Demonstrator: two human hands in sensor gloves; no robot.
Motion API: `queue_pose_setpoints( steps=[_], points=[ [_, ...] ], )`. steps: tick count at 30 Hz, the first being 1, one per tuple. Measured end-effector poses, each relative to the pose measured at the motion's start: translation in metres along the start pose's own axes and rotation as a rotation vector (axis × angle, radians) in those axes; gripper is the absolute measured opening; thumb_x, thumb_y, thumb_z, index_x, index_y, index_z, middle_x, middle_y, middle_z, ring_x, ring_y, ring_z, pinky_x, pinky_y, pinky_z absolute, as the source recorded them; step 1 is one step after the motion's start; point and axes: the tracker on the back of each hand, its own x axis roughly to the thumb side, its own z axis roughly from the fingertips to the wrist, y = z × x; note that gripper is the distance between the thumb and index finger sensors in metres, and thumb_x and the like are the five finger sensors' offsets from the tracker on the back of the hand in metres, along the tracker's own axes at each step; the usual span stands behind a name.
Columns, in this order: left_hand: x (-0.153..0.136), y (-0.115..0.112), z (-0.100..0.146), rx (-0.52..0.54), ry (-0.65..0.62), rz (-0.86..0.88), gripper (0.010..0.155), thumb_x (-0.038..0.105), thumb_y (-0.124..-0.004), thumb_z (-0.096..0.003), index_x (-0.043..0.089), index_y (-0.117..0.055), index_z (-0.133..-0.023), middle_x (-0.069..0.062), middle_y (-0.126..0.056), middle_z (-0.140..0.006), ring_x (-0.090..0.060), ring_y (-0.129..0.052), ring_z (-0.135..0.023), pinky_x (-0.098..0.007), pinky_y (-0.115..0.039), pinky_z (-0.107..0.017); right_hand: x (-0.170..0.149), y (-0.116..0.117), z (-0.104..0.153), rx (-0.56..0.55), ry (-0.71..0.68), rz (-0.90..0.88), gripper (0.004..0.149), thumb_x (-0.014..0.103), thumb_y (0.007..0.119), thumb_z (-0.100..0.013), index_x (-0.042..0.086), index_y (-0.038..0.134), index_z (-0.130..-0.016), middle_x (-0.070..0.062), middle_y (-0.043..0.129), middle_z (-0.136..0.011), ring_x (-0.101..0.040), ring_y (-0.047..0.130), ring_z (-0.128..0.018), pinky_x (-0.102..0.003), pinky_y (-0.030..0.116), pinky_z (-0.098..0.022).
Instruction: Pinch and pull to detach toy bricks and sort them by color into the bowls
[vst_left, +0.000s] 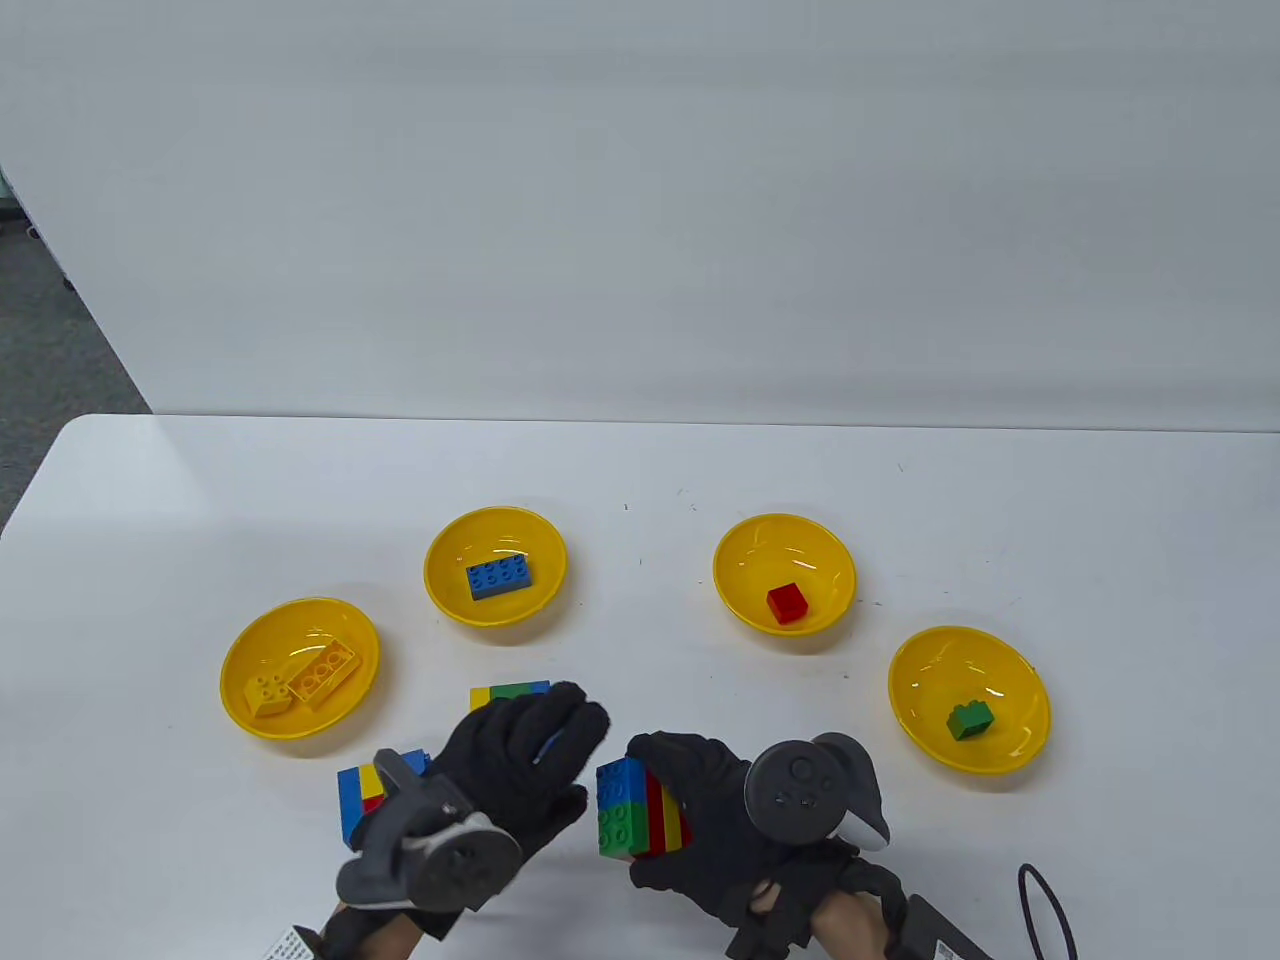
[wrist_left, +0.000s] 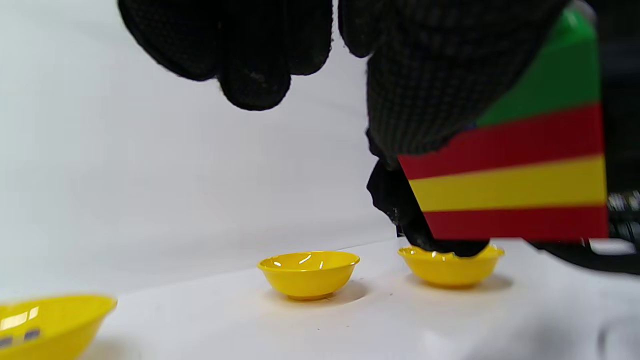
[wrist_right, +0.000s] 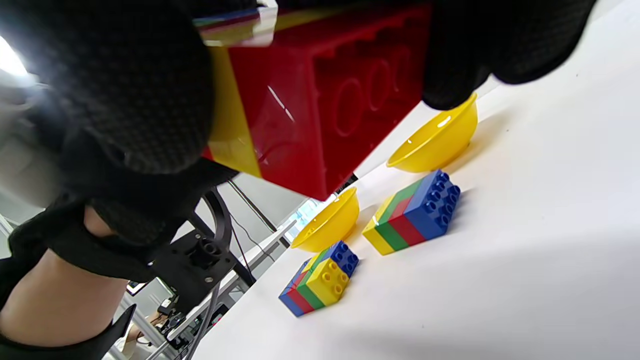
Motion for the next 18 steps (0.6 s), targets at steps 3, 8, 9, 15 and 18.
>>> queue_pose_setpoints(
  steps=[3, 8, 9, 15, 18],
  points=[
    [0.009, -0.005, 0.0, 0.013, -0.059, 0.042, 0.079, 0.035, -0.103, -0.0403, 0.031, -0.06, -0.107, -0.011, -0.067, -0.111, -0.037, -0.087, -0.089, -0.062, -0.071, -0.066, -0.001, 0.0, 0.001, 0.033, 0.013, -0.012, 0.093, 0.049, 0.096, -0.029, 0.003, 0.061, -0.101, -0.026, 0.074, -0.094, -0.053, 0.08, -0.077, -0.072, 0.07, -0.049],
    [0.015, -0.003, 0.005, 0.1, -0.144, -0.051, 0.069, 0.039, -0.109, -0.0333, 0.025, -0.081, -0.095, -0.01, -0.092, -0.091, -0.035, -0.101, -0.072, -0.06, -0.078, -0.06, -0.004, 0.013, 0.001, 0.099, 0.057, -0.156, 0.093, 0.053, 0.089, -0.034, 0.001, 0.053, -0.102, -0.028, 0.064, -0.095, -0.059, 0.077, -0.082, -0.078, 0.069, -0.049],
    [0.018, -0.003, 0.006, 0.103, -0.164, -0.063, 0.068, 0.04, -0.11, -0.0323, 0.024, -0.083, -0.093, -0.01, -0.094, -0.09, -0.035, -0.101, -0.071, -0.06, -0.078, -0.059, -0.006, 0.016, 0.001, 0.101, 0.067, -0.192, 0.093, 0.055, 0.088, -0.034, 0.002, 0.054, -0.101, -0.028, 0.064, -0.095, -0.059, 0.079, -0.081, -0.077, 0.072, -0.047],
    [0.023, -0.004, 0.006, 0.131, -0.202, -0.096, 0.067, 0.042, -0.113, -0.0288, 0.021, -0.089, -0.088, -0.012, -0.099, -0.082, -0.035, -0.105, -0.063, -0.059, -0.081, -0.056, -0.01, 0.017, 0.002, 0.022, 0.049, -0.197, 0.091, 0.056, 0.093, -0.031, 0.0, 0.065, -0.097, -0.028, 0.074, -0.089, -0.053, 0.089, -0.07, -0.068, 0.08, -0.041],
    [0.02, -0.001, 0.007, 0.154, -0.188, -0.072, 0.069, 0.045, -0.117, -0.0239, 0.018, -0.093, -0.083, -0.012, -0.104, -0.074, -0.033, -0.109, -0.055, -0.058, -0.086, -0.051, -0.007, 0.019, 0.001, -0.009, 0.012, -0.177, 0.093, 0.055, 0.096, -0.028, -0.003, 0.068, -0.094, -0.03, 0.077, -0.086, -0.053, 0.09, -0.066, -0.066, 0.082, -0.038]
  ],
)
